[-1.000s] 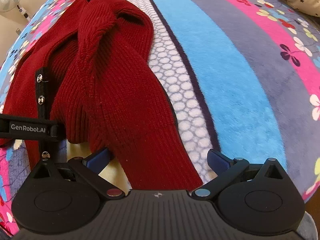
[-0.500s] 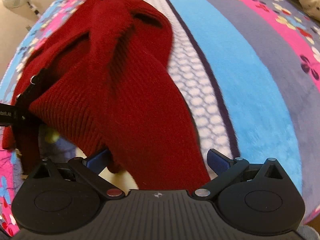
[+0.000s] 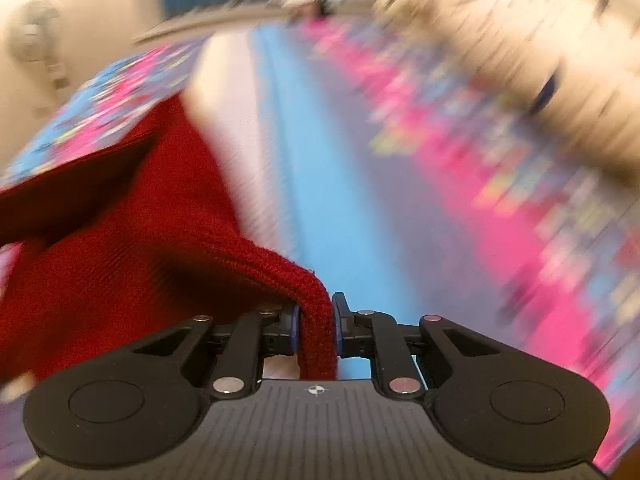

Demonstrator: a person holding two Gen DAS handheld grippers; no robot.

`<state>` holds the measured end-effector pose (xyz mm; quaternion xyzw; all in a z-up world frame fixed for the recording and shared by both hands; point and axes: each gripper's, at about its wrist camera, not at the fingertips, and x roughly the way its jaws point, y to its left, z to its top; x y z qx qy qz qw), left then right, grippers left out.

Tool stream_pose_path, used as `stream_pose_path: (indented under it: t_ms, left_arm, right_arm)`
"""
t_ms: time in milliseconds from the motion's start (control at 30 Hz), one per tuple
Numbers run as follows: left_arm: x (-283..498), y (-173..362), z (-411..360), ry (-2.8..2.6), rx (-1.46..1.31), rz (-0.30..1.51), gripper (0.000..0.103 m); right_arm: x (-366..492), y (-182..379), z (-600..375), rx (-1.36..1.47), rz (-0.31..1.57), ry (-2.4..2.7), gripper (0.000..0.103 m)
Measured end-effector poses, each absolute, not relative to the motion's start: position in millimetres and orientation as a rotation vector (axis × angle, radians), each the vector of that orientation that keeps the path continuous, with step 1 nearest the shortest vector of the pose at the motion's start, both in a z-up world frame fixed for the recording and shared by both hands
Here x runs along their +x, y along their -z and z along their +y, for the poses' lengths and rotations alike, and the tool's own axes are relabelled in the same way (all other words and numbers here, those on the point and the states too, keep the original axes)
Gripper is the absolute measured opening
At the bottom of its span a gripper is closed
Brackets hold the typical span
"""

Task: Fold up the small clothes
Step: 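Lift the cardigan with both grippers and shake it out flat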

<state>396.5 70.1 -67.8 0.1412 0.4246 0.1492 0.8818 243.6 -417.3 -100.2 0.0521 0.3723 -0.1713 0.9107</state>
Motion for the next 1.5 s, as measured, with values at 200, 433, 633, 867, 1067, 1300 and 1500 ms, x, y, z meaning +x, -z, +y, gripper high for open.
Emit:
stream_pose_path:
  t_ms: [200, 433, 633, 867, 1067, 1300, 1500]
  left_arm:
    - [474, 96, 159, -0.639, 0.321, 0.92, 0.053]
    - [428, 143, 162, -0.306, 0.121, 1.102, 0.086]
    - [375, 190, 114, -0.011, -0.085, 1.215, 0.094]
    - [350, 184, 71, 0.231, -0.187, 1.24, 0.02]
    - [304, 84, 83, 0.304, -0.204, 1.048, 0.019]
    - [285, 49, 98, 0.27, -0.126, 1.003, 0.02]
    - [275, 160, 96, 0.175, -0.061, 1.262, 0.02]
  right_arm:
    - [296, 83, -511, 0.243, 0.701, 0.682, 0.053]
    - [229, 152, -466, 0.552, 0.9, 0.198, 0.078]
    - [205, 213, -429, 0.839, 0.964, 0.053, 0.08]
    - [202, 192, -426, 1.023, 0.922, -0.053, 0.019]
    - [160, 84, -448, 0.888, 0.724, -0.077, 0.014]
    - [145, 34, -483, 0.783, 0.651, -0.004, 0.014]
    - [128, 134, -464, 0.744, 1.001, 0.126, 0.014]
